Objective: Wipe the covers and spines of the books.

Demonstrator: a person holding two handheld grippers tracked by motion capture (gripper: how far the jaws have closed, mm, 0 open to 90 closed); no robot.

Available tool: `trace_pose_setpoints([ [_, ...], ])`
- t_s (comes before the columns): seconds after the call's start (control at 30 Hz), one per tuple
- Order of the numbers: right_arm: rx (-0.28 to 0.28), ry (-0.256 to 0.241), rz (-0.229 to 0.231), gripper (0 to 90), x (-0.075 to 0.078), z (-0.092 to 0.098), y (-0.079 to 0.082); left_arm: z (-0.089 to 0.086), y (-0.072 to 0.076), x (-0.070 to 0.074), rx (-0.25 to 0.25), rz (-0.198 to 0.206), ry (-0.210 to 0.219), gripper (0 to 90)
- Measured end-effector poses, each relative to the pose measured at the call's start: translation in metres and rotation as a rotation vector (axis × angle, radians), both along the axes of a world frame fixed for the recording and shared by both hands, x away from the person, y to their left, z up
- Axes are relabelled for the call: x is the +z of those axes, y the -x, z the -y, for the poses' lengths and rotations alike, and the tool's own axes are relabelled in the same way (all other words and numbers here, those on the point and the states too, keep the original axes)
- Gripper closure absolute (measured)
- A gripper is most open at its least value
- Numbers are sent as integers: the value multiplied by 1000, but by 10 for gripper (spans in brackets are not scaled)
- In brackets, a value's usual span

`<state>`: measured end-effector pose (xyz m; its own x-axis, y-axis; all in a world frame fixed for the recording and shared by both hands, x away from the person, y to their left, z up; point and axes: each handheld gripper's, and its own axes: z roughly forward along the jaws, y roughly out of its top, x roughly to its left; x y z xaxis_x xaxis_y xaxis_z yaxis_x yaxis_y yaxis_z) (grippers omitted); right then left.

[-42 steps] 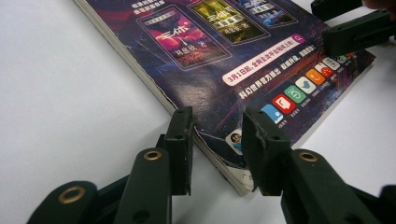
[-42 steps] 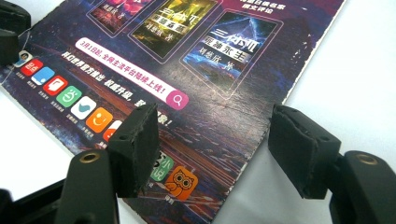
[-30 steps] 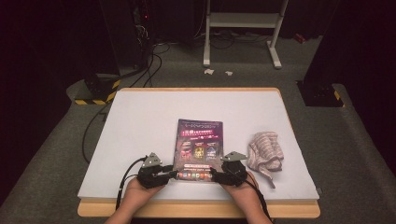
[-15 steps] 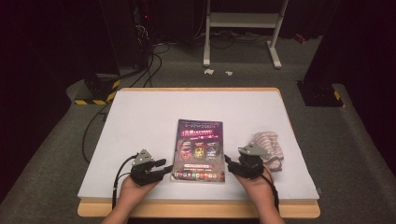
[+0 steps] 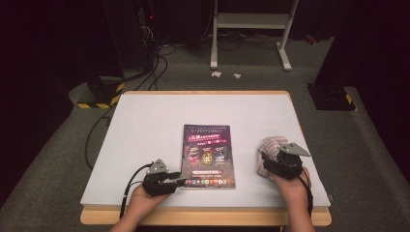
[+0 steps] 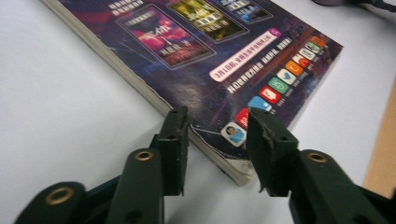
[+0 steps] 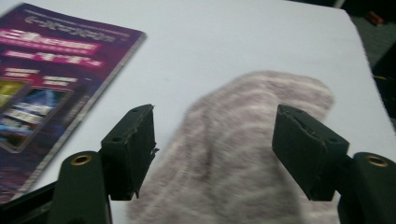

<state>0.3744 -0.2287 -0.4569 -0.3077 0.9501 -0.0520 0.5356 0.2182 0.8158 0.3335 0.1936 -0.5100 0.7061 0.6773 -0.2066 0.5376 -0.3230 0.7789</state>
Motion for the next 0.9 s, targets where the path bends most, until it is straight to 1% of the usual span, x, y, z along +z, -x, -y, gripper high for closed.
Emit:
trace_pose_setpoints([
  [0.03,-6,6,-4,283,-1,3,-1,-2,0,1,8,11,2,576],
  [0.07,-23,4,-18,274,-4,7,-3,-4,0,1,20,24,7,567],
  [0.1,-39,2,-22,274,-6,11,-5,-8,0,3,44,48,10,554],
  [0.13,-39,2,-22,274,-6,11,-5,-8,0,3,44,48,10,527],
  [0.17,-67,7,-36,270,-11,17,-7,-11,-1,4,59,67,8,527],
  [0.2,-71,7,-51,266,-14,20,-9,-15,-1,5,74,78,8,519],
  [0.27,-74,-12,-92,266,-23,24,-13,-20,-1,6,103,105,0,505],
  [0.33,-70,-17,-143,255,-32,24,-17,-26,-2,7,132,138,-17,483],
  [0.4,-62,-21,-175,255,-38,24,-21,-31,-2,8,157,168,-39,459],
  [0.47,-53,-26,-179,266,-41,23,-22,-36,-4,8,177,184,-56,449],
  [0.5,-45,-19,-177,306,-41,23,-22,-38,-4,7,186,191,-60,437],
  [0.57,-14,-18,-181,425,-42,22,-20,-42,-6,7,194,198,-70,424],
  [0.63,17,-13,-171,539,-42,20,-18,-45,-7,6,205,210,-78,423],
  [0.7,30,-23,-174,619,-42,19,-17,-49,-8,6,210,211,-74,422],
  [0.77,33,-28,-170,656,-42,18,-16,-53,-10,6,223,205,-70,420],
  [0.83,30,-28,-163,673,-39,17,-15,-58,-11,6,242,198,-61,415],
  [0.9,34,-36,-128,674,-33,15,-11,-62,-13,6,257,193,-67,405],
])
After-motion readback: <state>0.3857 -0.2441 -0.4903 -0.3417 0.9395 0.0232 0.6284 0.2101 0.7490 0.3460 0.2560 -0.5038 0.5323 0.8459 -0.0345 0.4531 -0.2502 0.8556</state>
